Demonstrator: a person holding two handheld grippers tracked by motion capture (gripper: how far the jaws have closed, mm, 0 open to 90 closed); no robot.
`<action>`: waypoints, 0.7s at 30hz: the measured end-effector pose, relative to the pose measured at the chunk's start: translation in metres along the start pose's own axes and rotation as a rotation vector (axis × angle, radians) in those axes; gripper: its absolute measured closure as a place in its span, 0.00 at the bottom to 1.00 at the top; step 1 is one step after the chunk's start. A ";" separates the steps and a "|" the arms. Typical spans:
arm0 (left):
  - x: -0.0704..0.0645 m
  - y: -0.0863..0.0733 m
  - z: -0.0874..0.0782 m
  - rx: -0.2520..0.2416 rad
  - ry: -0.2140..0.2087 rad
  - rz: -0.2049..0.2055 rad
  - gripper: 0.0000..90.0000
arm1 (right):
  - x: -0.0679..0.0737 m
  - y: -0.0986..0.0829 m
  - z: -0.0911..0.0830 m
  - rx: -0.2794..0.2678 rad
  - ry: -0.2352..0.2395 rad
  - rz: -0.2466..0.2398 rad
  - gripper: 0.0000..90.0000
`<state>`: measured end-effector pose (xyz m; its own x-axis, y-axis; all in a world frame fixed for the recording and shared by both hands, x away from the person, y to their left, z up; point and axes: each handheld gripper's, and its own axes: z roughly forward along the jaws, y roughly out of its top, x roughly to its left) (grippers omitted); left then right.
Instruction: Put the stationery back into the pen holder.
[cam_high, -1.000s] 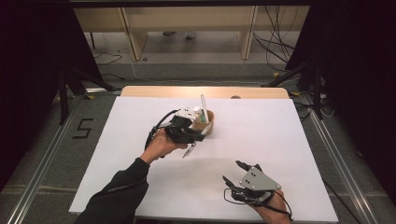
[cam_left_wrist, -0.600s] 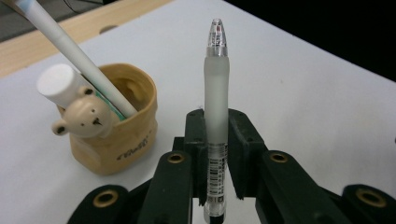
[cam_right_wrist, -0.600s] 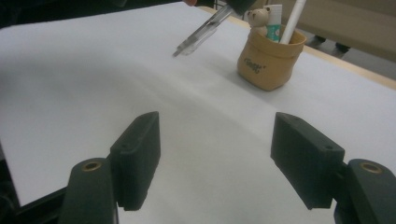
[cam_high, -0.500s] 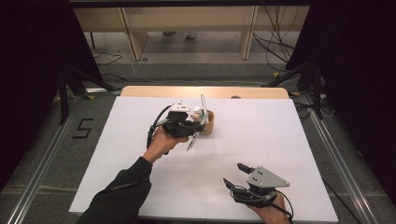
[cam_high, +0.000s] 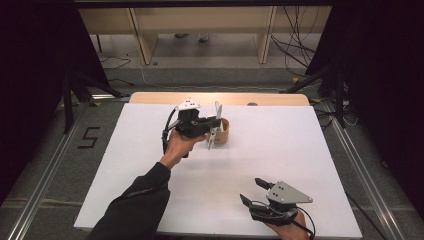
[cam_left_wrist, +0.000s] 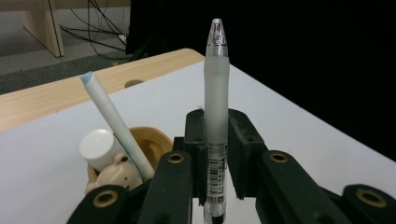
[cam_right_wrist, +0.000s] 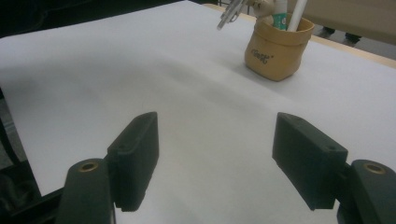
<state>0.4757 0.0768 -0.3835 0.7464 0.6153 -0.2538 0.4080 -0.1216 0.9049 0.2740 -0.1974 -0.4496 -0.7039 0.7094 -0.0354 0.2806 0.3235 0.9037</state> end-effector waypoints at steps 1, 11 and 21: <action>0.001 0.001 0.001 -0.011 0.002 -0.006 0.88 | 0.000 0.000 0.000 -0.005 0.003 0.009 0.35; 0.011 0.014 0.013 -0.087 0.002 -0.039 0.88 | -0.003 -0.005 -0.003 -0.029 0.036 0.078 0.33; 0.024 0.017 0.027 -0.129 0.019 -0.088 0.88 | -0.001 -0.008 -0.003 -0.020 0.039 0.074 0.33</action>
<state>0.5146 0.0686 -0.3831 0.7001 0.6337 -0.3291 0.3995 0.0343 0.9161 0.2707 -0.2026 -0.4551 -0.7069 0.7057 0.0477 0.3200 0.2589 0.9114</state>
